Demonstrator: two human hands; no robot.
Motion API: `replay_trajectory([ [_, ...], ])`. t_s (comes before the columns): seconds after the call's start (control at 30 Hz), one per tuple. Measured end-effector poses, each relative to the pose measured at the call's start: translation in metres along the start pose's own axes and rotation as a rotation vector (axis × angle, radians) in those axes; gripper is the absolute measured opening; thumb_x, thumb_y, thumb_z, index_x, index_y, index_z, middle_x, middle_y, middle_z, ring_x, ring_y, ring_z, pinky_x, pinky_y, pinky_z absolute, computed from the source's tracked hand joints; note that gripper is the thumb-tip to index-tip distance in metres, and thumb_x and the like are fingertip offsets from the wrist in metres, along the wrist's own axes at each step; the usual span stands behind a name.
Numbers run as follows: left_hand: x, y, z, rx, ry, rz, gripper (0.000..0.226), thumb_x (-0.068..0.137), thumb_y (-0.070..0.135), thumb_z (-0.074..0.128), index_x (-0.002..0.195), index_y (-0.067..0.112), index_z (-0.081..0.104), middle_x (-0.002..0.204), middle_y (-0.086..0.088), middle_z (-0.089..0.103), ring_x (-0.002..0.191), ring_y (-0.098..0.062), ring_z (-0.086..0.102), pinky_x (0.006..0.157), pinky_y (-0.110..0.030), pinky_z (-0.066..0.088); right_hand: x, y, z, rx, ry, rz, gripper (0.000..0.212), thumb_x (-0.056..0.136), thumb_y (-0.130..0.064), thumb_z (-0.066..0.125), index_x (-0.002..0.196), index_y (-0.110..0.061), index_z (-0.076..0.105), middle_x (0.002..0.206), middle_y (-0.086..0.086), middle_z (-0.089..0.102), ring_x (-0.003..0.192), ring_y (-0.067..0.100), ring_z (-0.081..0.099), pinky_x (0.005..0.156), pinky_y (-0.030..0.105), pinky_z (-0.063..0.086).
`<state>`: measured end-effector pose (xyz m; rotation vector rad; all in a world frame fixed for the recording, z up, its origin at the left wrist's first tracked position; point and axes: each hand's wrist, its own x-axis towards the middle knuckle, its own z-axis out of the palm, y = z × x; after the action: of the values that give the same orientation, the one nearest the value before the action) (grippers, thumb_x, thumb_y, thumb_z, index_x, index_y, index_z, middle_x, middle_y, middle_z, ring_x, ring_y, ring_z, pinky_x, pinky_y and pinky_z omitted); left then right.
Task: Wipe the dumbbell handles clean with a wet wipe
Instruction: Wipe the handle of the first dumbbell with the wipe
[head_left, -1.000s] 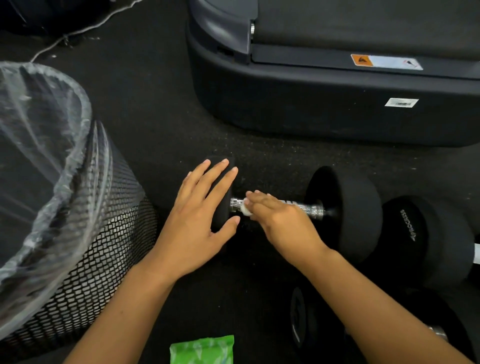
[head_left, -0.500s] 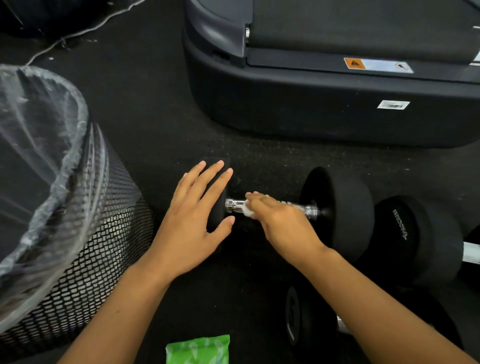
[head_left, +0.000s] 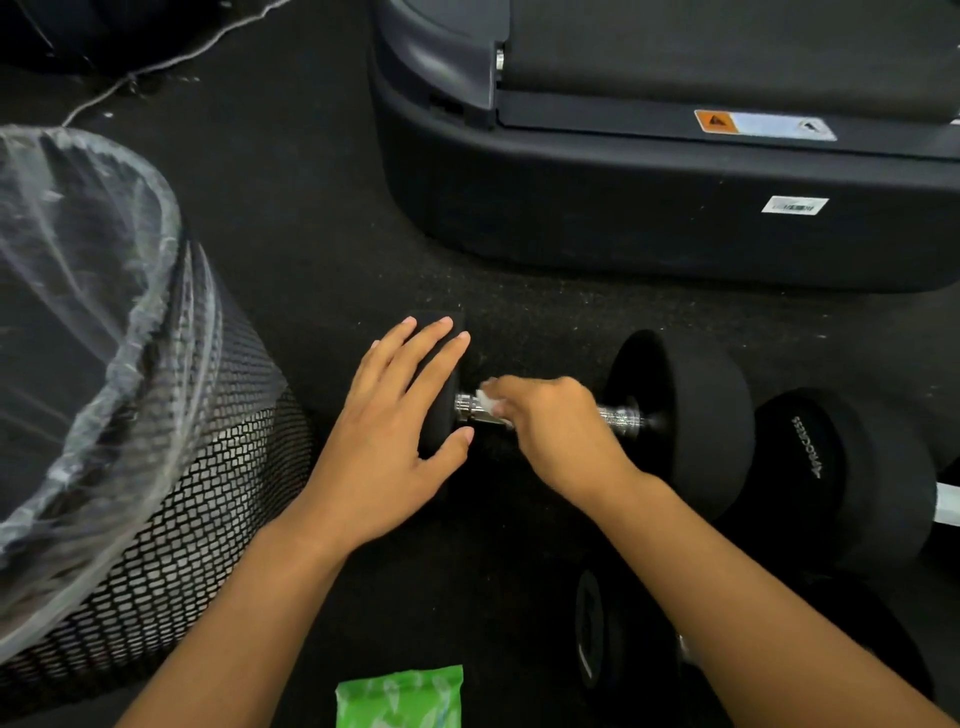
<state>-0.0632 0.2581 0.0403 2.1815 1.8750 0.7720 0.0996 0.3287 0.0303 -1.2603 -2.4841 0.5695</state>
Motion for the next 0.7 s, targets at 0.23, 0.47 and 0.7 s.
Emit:
replay_trajectory([
  [0.23,0.000,0.000,0.000,-0.011,0.007,0.004,0.070,0.083,0.046,0.045,0.146,0.023,0.025,0.153,0.006,0.020,0.142,-0.012,0.005,0.112,-0.052,0.022,0.023,-0.002,-0.006,-0.034,-0.143,0.101,0.017,0.094,-0.021,0.049,0.095,-0.016,0.065,0.078,0.007,0.059,0.082,0.028,0.060,0.070,0.038,0.049],
  [0.47,0.000,-0.001,0.000,-0.013,0.006,0.001,0.070,0.082,0.046,0.045,0.146,0.024,0.025,0.153,0.007,0.020,0.142,-0.011,0.004,0.112,-0.052,0.022,0.032,-0.002,-0.002,-0.002,-0.179,0.105,0.017,0.091,-0.020,0.053,0.100,-0.019,0.068,0.094,0.010,0.067,0.091,0.028,0.061,0.078,0.039,0.051],
  [0.7,0.000,0.000,0.000,-0.006,0.007,-0.002,0.071,0.082,0.047,0.044,0.146,0.024,0.025,0.153,0.007,0.020,0.142,-0.011,0.004,0.113,-0.051,0.020,0.030,-0.002,0.001,0.016,-0.163,0.072,0.018,0.092,-0.019,0.050,0.078,-0.020,0.061,0.082,0.011,0.064,0.082,0.031,0.061,0.071,0.040,0.050],
])
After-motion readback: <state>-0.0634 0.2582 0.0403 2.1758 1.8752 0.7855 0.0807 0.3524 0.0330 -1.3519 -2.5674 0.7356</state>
